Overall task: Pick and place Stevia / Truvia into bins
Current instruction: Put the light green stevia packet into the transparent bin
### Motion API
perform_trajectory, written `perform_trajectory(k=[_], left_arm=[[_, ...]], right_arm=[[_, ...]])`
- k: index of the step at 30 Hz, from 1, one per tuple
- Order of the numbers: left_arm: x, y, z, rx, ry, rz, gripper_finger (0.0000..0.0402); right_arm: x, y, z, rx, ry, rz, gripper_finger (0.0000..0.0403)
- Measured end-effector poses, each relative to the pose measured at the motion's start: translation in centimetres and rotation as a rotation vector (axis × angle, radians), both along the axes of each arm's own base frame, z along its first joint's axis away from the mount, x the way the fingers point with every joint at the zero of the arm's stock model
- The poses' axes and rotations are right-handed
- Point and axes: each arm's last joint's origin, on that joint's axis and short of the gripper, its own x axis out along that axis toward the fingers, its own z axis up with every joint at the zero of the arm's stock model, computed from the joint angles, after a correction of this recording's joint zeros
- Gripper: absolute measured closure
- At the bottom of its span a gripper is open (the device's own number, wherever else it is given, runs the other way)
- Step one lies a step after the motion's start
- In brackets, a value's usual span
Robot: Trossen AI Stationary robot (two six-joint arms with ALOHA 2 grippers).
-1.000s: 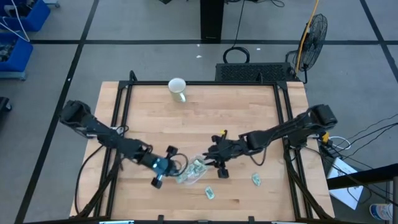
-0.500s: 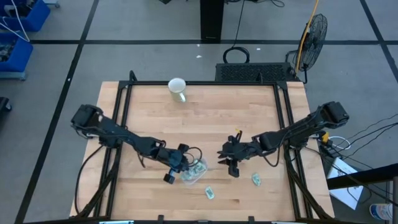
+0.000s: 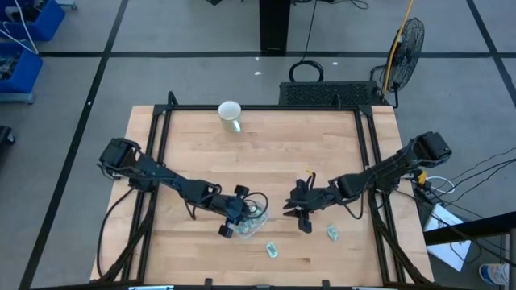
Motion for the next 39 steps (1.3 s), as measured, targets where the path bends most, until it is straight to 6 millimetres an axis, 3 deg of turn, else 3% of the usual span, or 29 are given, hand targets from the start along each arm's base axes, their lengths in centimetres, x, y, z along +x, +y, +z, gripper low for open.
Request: perform_trajectory(k=[7,16,24,39], left_arm=[[0.9,-0.3,1.7,0.045,-0.072,-0.062,0.0324],[1.5,0.2,2.7,0.112,-0.113,-0.013,0.0325],[1.4,0.6,2.4,0.126,-0.078,-0.005,0.0325],[1.4,0.7,2.4,0.121,-0.081,0.003,0.0325]], right_arm=[[-0.6,1.8,0.6,0.082,-0.02,0.018,0.0333],[-3.2,3.8,-0.6,0.178,0.216,-0.048,0.0373],[-6.5,3.7,-1.6,0.185,0.51,-0.246,0.04],[-10.9,5.3,-1.2,0.3,0.632,-0.616,0.0402]])
